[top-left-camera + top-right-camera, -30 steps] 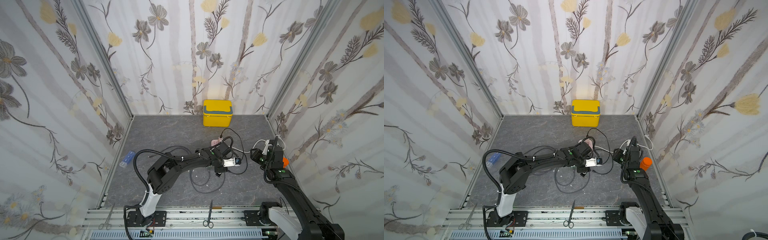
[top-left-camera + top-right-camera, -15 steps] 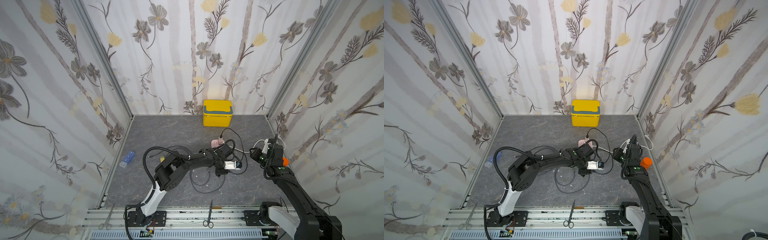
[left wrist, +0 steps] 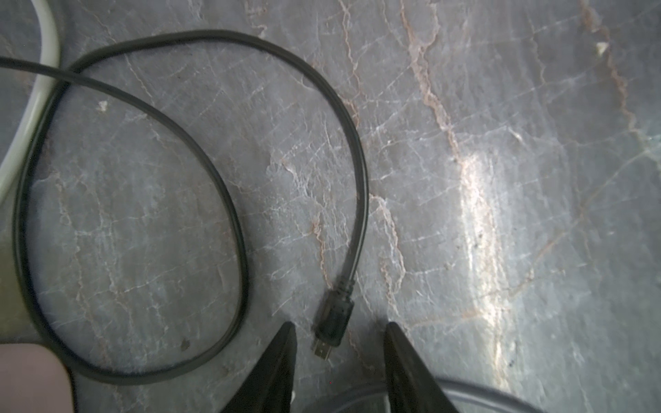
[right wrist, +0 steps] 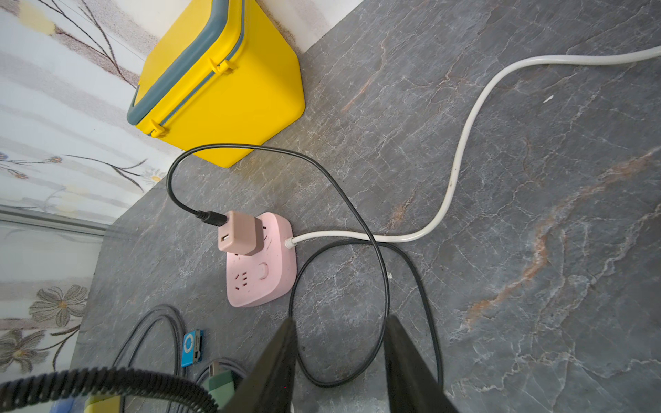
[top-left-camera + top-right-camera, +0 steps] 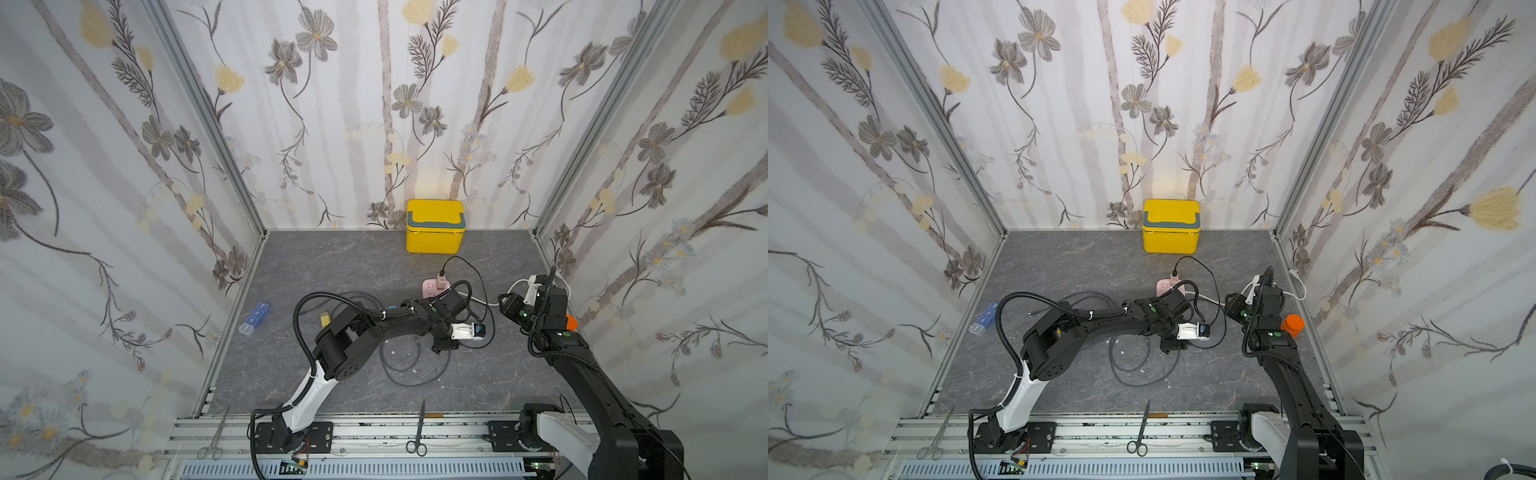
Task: Charge mp3
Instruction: Pick up the charging cable from the center of the board.
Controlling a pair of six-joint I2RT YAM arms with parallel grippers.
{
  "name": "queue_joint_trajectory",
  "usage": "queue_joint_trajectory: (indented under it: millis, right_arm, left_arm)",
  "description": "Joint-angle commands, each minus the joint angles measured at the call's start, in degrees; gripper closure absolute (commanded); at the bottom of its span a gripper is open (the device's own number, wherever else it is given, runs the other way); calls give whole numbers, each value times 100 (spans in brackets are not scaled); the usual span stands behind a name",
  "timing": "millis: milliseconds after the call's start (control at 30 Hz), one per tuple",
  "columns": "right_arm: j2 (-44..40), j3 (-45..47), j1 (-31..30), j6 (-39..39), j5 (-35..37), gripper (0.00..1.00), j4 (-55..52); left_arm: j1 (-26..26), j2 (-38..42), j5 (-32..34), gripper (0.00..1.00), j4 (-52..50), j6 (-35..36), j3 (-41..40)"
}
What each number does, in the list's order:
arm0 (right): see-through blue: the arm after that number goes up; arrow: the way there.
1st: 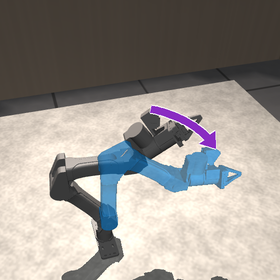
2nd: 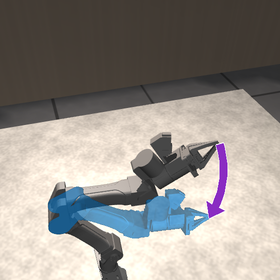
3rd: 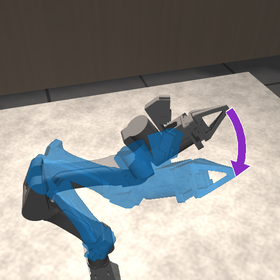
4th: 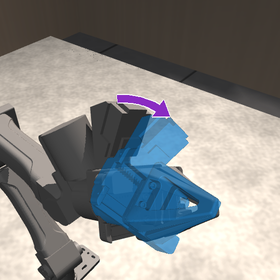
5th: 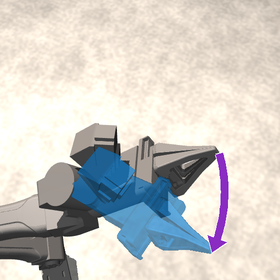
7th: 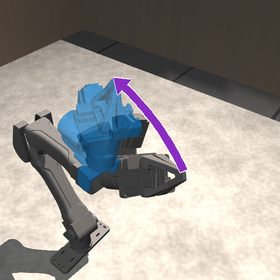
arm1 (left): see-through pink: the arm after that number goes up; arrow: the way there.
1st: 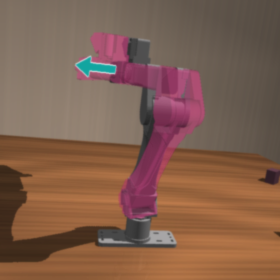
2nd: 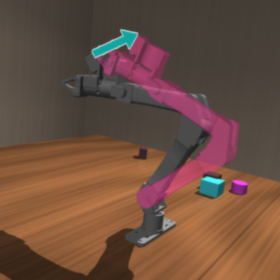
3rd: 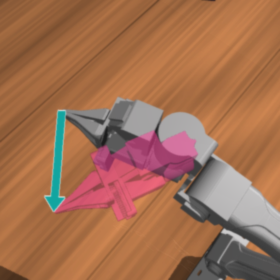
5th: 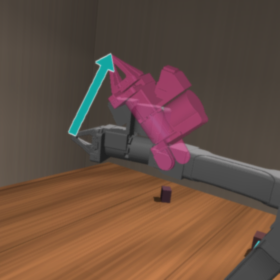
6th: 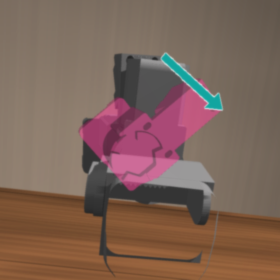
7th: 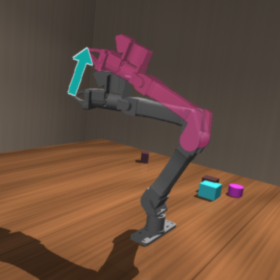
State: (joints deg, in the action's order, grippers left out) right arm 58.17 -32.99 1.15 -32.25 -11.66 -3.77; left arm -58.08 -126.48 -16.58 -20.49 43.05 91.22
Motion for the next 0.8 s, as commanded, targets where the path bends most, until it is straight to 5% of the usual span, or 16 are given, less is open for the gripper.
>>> queue_joint_trajectory:
  millis: [0, 300, 433, 767]
  right_arm:
    - [-19, -53, 0, 69, -21, 59, 19]
    - [-60, -26, 0, 101, -56, 59, -68]
    - [-151, 1, 8, 113, -43, 59, -112]
    - [-425, 38, 34, 201, -27, 58, -329]
  left_arm:
    - [1, -91, 17, 57, -43, 11, -8]
    - [29, -339, -167, 60, -779, -1, 190]
    - [41, -446, -171, 71, -1056, -127, 272]
    - [203, -222, -282, 66, -1209, -436, 1]
